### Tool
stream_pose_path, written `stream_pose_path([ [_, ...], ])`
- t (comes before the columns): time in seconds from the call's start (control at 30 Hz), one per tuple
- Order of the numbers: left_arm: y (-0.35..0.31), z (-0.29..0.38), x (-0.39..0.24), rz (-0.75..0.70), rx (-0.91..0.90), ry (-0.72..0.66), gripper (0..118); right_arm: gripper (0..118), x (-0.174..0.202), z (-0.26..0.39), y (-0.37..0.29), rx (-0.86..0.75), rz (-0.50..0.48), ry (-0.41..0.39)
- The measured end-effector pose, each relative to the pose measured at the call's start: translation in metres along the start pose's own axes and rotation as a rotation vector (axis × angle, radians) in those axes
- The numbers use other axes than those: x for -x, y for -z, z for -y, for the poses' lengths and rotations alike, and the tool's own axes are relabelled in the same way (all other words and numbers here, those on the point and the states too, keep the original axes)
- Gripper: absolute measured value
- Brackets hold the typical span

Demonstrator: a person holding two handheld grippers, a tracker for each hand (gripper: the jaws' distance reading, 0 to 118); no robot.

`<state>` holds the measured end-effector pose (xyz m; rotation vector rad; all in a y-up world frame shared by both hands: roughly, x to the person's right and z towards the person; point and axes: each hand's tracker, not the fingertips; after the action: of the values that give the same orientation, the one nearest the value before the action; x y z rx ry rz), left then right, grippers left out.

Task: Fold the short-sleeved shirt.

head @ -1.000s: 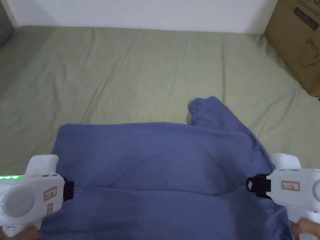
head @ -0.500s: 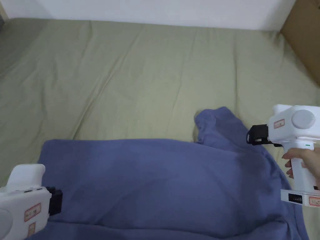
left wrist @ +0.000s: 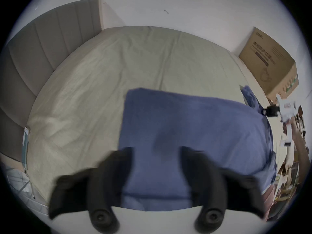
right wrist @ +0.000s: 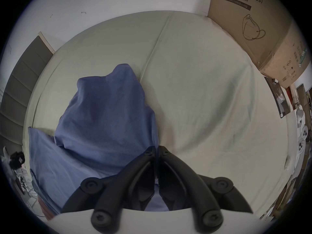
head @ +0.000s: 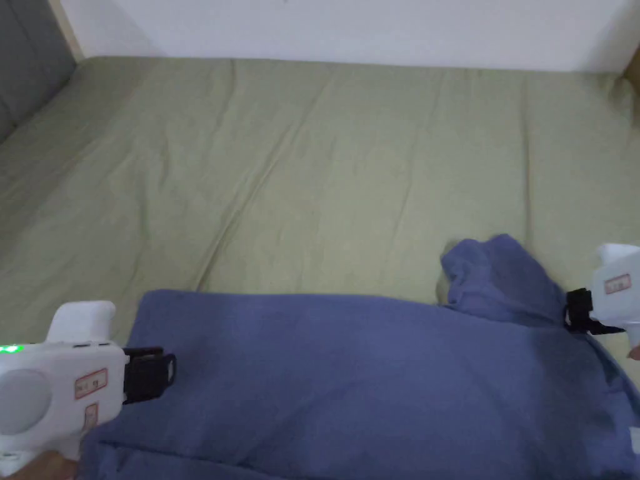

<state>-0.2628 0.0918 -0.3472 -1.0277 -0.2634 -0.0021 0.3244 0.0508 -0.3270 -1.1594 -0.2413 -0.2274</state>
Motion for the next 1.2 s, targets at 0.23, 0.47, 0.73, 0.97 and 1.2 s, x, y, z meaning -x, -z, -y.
stream_pose_path([
  [0.23, 0.055, -0.073, 0.028, -0.065, -0.004, -0.061, 108, 2, 0.004, 0.0, -0.005, -0.008, -0.006, -0.003],
  [0.47, 0.134, -0.089, 0.039, -0.032, 0.147, -0.114, 104, 2, 0.005, 0.0, -0.003, -0.002, 0.002, -0.007],
  [0.73, 0.097, -0.091, 0.014, -0.103, 0.082, 0.087, 11, 2, 0.004, 0.003, -0.031, -0.036, -0.013, 0.018],
  [0.97, 0.023, -0.072, 0.008, -0.039, 0.001, 0.102, 2, 2, -0.004, 0.021, -0.106, -0.136, -0.102, 0.038],
  [1.2, -0.079, -0.001, 0.024, -0.025, -0.064, 0.143, 2, 2, -0.016, 0.11, -0.185, -0.204, -0.112, -0.003],
])
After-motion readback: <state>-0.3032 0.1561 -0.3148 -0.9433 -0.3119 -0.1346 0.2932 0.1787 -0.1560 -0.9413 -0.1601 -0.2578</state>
